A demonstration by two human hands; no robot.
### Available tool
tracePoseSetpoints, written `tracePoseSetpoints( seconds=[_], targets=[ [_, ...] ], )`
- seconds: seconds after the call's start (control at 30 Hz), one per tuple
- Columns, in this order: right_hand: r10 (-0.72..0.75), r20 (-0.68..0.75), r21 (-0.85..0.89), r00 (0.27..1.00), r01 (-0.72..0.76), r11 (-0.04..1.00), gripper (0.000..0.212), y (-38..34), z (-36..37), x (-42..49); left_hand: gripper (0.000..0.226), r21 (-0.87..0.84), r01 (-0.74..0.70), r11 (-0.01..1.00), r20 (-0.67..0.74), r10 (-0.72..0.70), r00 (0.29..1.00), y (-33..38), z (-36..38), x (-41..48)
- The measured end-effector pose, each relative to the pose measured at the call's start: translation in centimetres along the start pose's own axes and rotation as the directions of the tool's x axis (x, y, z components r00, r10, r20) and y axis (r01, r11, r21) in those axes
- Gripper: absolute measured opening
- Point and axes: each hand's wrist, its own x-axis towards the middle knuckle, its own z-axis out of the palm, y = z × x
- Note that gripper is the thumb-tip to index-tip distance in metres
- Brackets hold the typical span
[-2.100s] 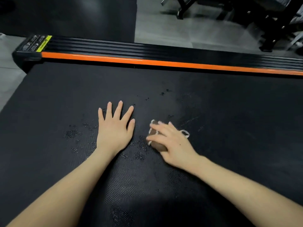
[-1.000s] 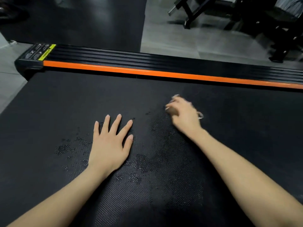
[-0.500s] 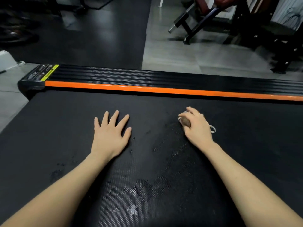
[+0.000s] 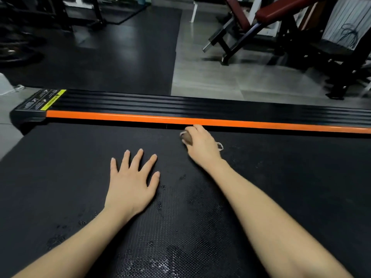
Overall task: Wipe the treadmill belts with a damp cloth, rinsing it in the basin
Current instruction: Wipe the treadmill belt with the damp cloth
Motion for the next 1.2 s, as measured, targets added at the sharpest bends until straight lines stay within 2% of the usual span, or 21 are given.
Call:
tracePoseSetpoints(
  seconds=[0.07, 0.17, 0.27, 0.33, 0.43, 0.47, 0.57, 0.63, 0.7, 0.77, 0.83, 0.87, 0.93, 1.0, 1.07, 1.1, 1.13, 1.2],
  targets=[
    [0.051, -0.011, -0.072, 0.999, -0.052, 0.996, 0.022, 4.0, -1.8, -0.5, 0.079, 0.003, 0.001, 1.000, 0.006, -0.001, 1.000, 0.0, -0.1, -0.1],
    [0.264, -0.097, -0.121, 0.960, -0.274, 0.954, 0.023, 8.4, -3.8, -1.6, 0.077, -0.004, 0.005, 1.000, 0.001, -0.005, 1.000, 0.2, -0.1, 0.0],
    [0.356, -0.120, -0.076, 0.927, -0.366, 0.927, 0.019, 6.6, -3.5, -1.3, 0.077, -0.005, 0.015, 1.000, 0.002, -0.015, 1.000, 0.5, -0.1, 0.1],
    [0.285, -0.079, -0.057, 0.955, -0.290, 0.955, 0.024, 3.5, -2.7, -1.5, 0.078, 0.015, 0.019, 1.000, 0.012, -0.019, 1.000, 0.5, -0.1, 0.1],
    [0.092, 0.033, -0.123, 0.995, -0.088, 0.988, 0.056, -0.3, -1.4, -4.4, 0.079, 0.008, 0.022, 1.000, 0.017, -0.022, 1.000, 0.5, -0.2, 0.1],
    [0.046, 0.046, -0.126, 0.998, -0.040, 0.991, 0.061, -0.4, -1.7, -5.0, 0.079, 0.002, 0.022, 1.000, 0.014, -0.022, 1.000, 0.4, -0.2, 0.1],
    [-0.051, 0.134, -0.105, 0.990, 0.066, 0.992, 0.049, 2.4, -3.3, -4.6, 0.079, -0.005, 0.014, 1.000, 0.010, -0.014, 1.000, 0.3, -0.2, 0.0],
    [-0.034, 0.172, -0.055, 0.984, 0.044, 0.998, 0.047, 3.8, -3.6, -3.3, 0.078, -0.003, 0.015, 1.000, 0.006, -0.015, 1.000, 0.3, -0.2, -0.1],
    [0.043, 0.135, 0.055, 0.990, -0.051, 0.997, 0.043, 3.0, -2.5, -2.4, 0.078, -0.007, 0.018, 1.000, 0.000, -0.018, 1.000, 0.4, -0.3, -0.1],
    [0.080, 0.059, 0.086, 0.995, -0.085, 0.993, 0.035, 1.0, -1.6, -2.9, 0.077, -0.007, 0.020, 1.000, 0.016, -0.020, 1.000, 0.4, -0.3, 0.0],
    [0.032, 0.045, 0.106, 0.998, -0.036, 0.994, 0.027, -0.8, -1.9, -5.4, 0.073, 0.006, 0.021, 1.000, 0.031, -0.021, 0.999, 0.3, -0.2, 0.0],
    [-0.045, 0.049, 0.124, 0.998, 0.038, 0.992, 0.025, -1.8, -2.5, -7.5, 0.071, 0.010, 0.020, 1.000, 0.031, -0.020, 0.999, 0.3, -0.1, 0.1],
    [-0.239, 0.103, 0.187, 0.965, 0.217, 0.958, 0.029, -3.7, -3.8, -13.1, 0.073, 0.004, 0.012, 1.000, 0.011, -0.012, 1.000, 0.3, 0.0, 0.1],
    [-0.409, 0.218, 0.248, 0.886, 0.354, 0.901, 0.034, -4.8, -5.0, -17.3, 0.073, -0.002, 0.006, 1.000, 0.001, -0.006, 1.000, 0.1, 0.0, 0.1],
    [-0.488, 0.242, 0.196, 0.838, 0.451, 0.871, 0.034, -3.5, -5.4, -16.3, 0.072, 0.001, 0.001, 1.000, 0.004, -0.001, 1.000, 0.1, 0.1, 0.0],
    [-0.456, 0.224, 0.137, 0.861, 0.435, 0.890, 0.032, -2.4, -5.1, -14.3, 0.070, -0.003, 0.000, 1.000, -0.001, 0.000, 1.000, 0.1, 0.1, 0.0],
    [-0.354, 0.181, 0.087, 0.918, 0.343, 0.935, 0.030, -1.1, -4.6, -11.7, 0.068, -0.009, 0.000, 1.000, -0.003, 0.000, 1.000, 0.1, 0.0, 0.0],
    [-0.087, 0.097, 0.070, 0.991, 0.080, 0.994, 0.024, 1.1, -3.7, -6.8, 0.059, -0.023, 0.001, 1.000, 0.001, -0.001, 1.000, 0.2, 0.0, 0.0]
  ],
)
